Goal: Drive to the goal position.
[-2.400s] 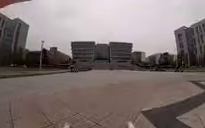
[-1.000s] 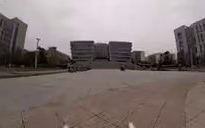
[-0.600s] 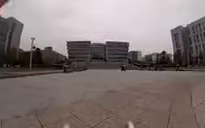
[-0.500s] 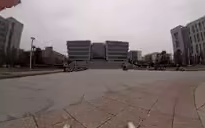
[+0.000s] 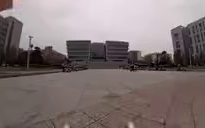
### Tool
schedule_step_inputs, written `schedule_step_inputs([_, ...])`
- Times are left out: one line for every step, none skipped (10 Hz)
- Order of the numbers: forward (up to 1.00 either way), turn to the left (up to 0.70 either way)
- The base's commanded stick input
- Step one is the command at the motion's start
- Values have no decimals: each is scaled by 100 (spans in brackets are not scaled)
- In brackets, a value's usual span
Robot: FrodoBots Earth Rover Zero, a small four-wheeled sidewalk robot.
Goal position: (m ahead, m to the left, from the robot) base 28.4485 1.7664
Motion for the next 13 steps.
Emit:
schedule_step_inputs([70,0])
schedule_step_inputs([70,0])
schedule_step_inputs([70,0])
schedule_step_inputs([70,0])
schedule_step_inputs([70,0])
schedule_step_inputs([70,0])
schedule_step_inputs([70,0])
schedule_step_inputs([70,0])
schedule_step_inputs([70,0])
schedule_step_inputs([70,0])
schedule_step_inputs([70,0])
schedule_step_inputs([70,0])
schedule_step_inputs([70,0])
